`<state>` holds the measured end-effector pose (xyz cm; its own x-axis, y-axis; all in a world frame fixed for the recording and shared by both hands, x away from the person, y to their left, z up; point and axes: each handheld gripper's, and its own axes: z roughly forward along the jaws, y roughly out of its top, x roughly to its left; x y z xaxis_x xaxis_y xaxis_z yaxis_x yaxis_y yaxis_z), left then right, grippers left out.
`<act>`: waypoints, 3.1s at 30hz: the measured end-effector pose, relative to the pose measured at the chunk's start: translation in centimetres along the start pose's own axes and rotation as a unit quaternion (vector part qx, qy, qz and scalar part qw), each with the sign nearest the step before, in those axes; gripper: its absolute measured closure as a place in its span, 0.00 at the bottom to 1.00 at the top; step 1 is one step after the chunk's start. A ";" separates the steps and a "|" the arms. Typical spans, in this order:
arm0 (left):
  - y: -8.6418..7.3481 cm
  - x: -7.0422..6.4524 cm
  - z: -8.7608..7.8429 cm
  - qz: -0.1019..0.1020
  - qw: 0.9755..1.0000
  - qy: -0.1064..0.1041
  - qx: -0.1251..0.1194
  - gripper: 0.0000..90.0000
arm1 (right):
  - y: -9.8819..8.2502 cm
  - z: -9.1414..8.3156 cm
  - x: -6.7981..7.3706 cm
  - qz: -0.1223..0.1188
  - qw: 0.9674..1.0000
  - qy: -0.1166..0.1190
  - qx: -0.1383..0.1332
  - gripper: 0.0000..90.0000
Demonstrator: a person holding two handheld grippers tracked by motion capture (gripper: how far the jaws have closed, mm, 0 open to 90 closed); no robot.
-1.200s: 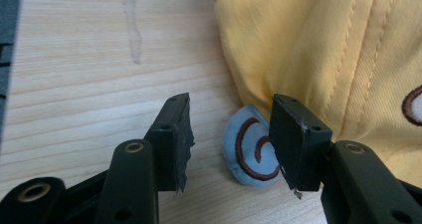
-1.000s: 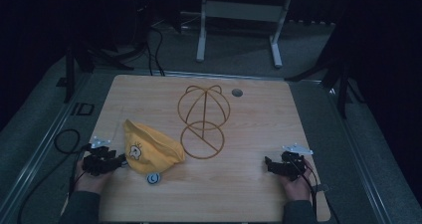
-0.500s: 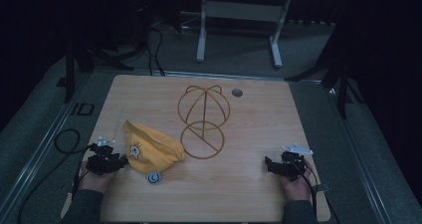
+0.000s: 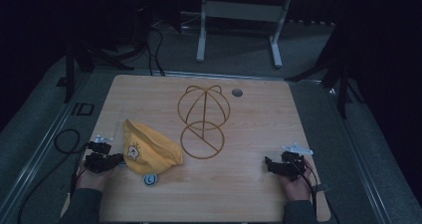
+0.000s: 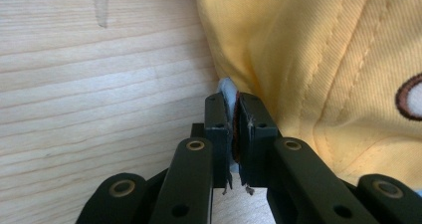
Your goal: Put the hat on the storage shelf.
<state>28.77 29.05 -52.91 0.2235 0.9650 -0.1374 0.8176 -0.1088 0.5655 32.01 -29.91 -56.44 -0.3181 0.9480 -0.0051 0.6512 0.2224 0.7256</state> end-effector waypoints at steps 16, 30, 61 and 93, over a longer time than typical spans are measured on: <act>1.2 -0.6 -3.3 0.018 0.999 -0.012 -0.040 0.94 | 0.0 0.0 0.0 0.000 1.000 0.000 0.000 0.14; 2.5 -0.7 -5.6 0.033 0.997 -0.013 -0.066 0.94 | 0.0 0.0 0.0 0.000 1.000 0.000 0.000 0.14; 5.5 -3.0 -10.2 0.079 0.990 -0.026 -0.113 0.93 | 0.0 0.0 0.0 0.001 1.000 0.000 0.000 0.14; 9.5 -5.2 -11.1 0.094 0.985 -0.047 -0.136 0.93 | 0.0 0.0 0.0 0.001 1.000 0.000 0.000 0.14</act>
<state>29.47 25.60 -37.83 0.4164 0.9059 -0.0772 0.5876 -0.2034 0.7832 32.01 -29.90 -56.44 -0.3168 0.9485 -0.0036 0.6514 0.2203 0.7260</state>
